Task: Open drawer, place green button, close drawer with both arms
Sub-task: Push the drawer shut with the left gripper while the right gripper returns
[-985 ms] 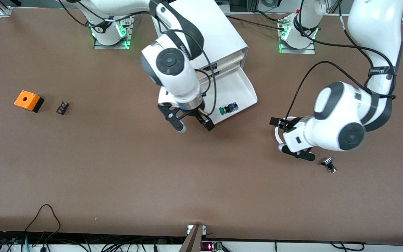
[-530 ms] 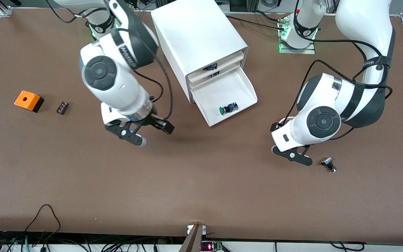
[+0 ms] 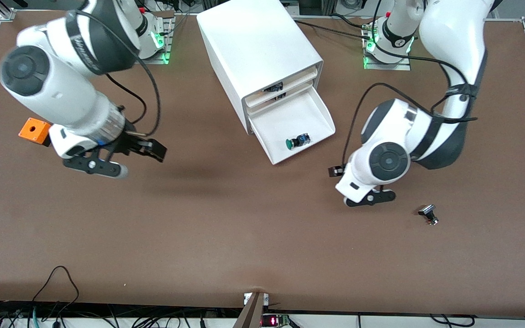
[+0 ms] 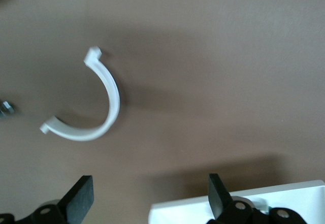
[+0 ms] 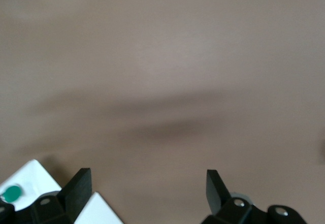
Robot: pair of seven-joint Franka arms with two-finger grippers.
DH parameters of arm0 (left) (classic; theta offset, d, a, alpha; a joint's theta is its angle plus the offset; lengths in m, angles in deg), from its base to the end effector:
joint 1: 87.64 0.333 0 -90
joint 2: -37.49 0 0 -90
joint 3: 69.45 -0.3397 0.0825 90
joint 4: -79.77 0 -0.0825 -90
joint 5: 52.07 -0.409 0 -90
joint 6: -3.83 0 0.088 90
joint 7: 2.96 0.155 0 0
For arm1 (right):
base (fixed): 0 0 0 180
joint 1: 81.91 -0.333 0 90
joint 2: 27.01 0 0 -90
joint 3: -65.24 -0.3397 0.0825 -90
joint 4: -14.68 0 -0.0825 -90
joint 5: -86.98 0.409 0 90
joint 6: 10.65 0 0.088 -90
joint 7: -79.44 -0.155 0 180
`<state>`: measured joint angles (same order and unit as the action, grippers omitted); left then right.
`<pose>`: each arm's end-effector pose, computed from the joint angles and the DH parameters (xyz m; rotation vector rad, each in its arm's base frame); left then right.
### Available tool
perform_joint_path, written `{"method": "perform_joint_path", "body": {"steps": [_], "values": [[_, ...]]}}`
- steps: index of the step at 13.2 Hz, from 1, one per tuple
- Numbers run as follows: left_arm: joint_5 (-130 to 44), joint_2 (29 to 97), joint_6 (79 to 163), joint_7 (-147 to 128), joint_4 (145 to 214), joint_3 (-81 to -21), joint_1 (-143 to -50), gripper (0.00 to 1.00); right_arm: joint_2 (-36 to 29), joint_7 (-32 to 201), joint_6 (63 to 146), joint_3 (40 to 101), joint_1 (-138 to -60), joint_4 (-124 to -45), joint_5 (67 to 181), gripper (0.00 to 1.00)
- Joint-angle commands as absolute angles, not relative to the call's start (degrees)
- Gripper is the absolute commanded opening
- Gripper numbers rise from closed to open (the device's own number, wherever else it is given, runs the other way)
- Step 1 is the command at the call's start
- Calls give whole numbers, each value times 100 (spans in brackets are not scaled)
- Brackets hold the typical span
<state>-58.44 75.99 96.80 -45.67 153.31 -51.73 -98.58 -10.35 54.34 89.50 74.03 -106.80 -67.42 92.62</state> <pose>0.6576 -0.2925 0.3102 -2.9798 -0.3848 0.4515 0.6505 0.2141 0.5033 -3.0712 0.2557 -0.0109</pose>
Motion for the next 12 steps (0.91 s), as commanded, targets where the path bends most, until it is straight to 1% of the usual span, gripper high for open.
{"method": "perform_joint_path", "body": {"steps": [1,4,6,8,9,11,12], "values": [[-5690,7537,9900,-5172,15789,-5205,-10108,99,-1540,5922,8981,7727,-10713,-7312,9304,100],[-5778,7397,10795,-5761,16491,-5205,-10293,99,-2004,5922,8998,7816,-10661,-7802,9234,100],[-5778,7352,11315,-6182,16957,-5205,-10434,99,-2417,5922,9042,7642,-10293,-8233,9155,100],[-5778,7378,11649,-6272,17266,-5205,-10618,99,-2761,5922,9042,6827,-9592,-8498,8814,100],[-5778,7370,11720,-6376,17371,-5187,-10662,99,-2901,5922,9042,6536,-9301,-8656,8795,100],[-5778,7352,11721,-6544,17399,-5187,-10838,99,-3121,5913,9069,6279,-8948,-8876,8733,100],[-5778,7352,11704,-6597,17408,-5178,-10882,99,-3227,5913,9156,6043,-8694,-8981,8689,100]]}}
